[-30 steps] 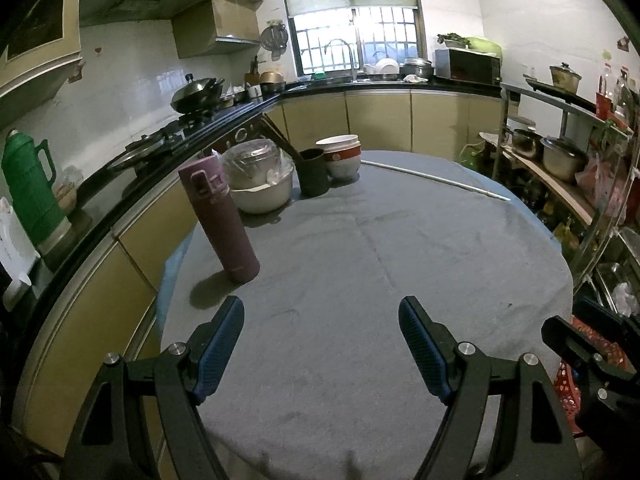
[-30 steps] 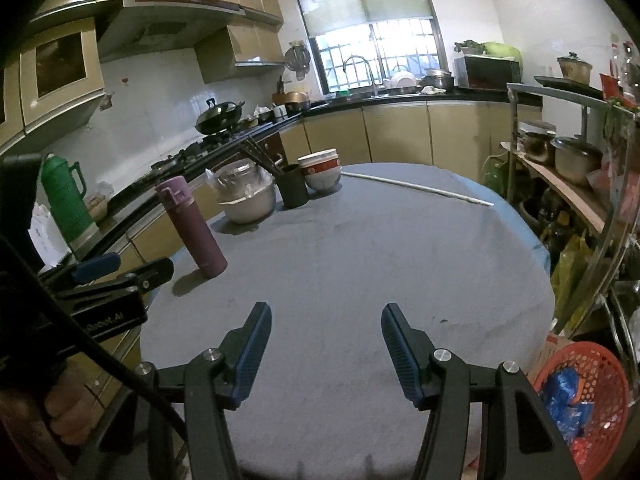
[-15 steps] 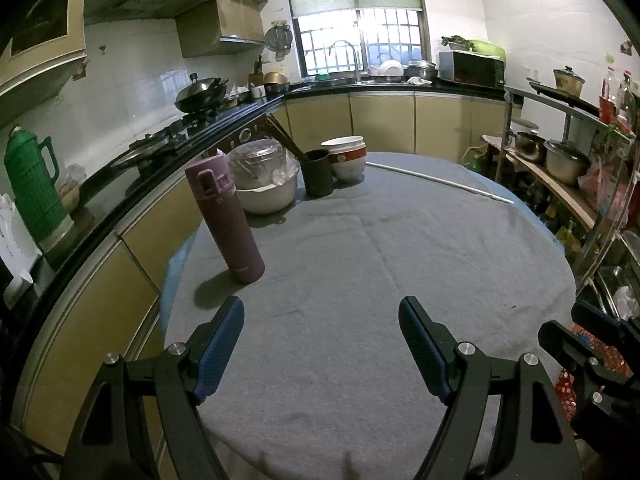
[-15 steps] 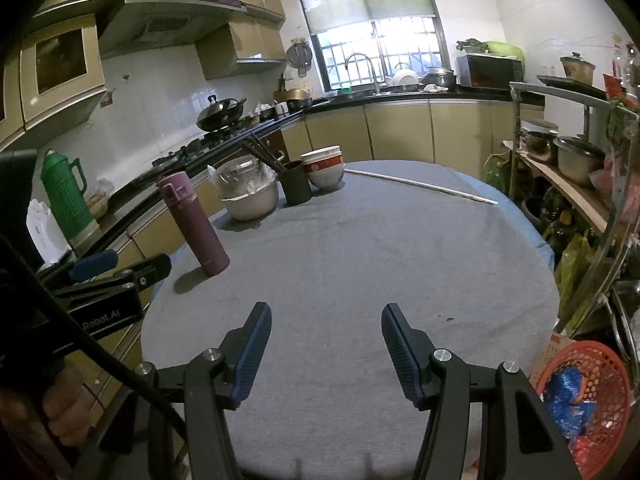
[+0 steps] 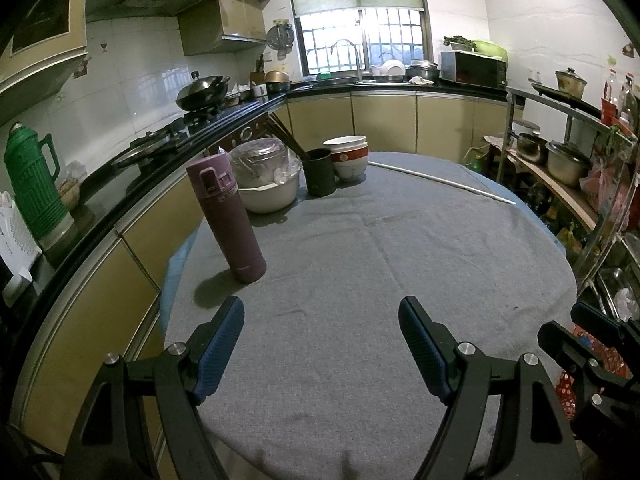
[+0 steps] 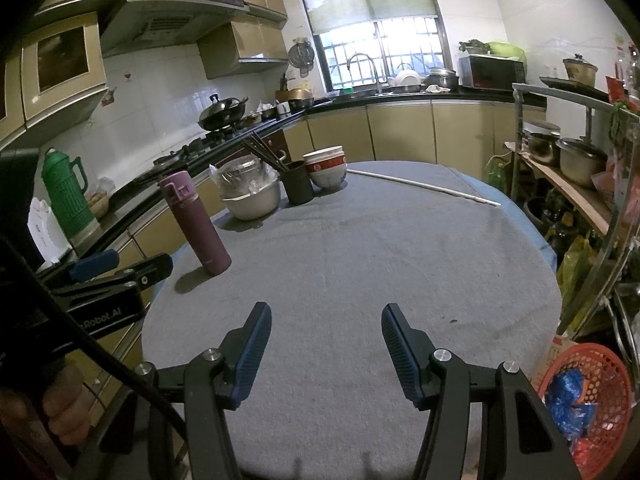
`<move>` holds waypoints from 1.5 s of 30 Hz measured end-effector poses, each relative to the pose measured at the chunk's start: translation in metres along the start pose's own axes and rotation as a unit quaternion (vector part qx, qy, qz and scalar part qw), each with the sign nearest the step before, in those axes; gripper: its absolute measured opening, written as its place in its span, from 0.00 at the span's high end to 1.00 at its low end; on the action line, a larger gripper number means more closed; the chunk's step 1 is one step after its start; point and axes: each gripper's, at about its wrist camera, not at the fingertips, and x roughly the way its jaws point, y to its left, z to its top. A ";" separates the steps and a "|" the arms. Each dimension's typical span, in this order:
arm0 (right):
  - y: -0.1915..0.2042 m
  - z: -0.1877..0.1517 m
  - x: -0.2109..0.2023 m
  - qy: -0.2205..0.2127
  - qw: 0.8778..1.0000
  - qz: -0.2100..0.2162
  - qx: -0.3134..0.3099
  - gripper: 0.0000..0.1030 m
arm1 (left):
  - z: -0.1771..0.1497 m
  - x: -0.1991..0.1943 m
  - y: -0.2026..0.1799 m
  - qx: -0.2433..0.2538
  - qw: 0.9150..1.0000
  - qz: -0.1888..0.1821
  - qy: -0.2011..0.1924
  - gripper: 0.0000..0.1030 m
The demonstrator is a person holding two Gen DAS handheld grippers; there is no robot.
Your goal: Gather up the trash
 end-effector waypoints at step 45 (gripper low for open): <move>0.001 0.006 0.012 0.004 1.000 0.005 0.000 0.41 | 0.003 0.005 0.001 -0.005 1.000 0.004 0.010 0.22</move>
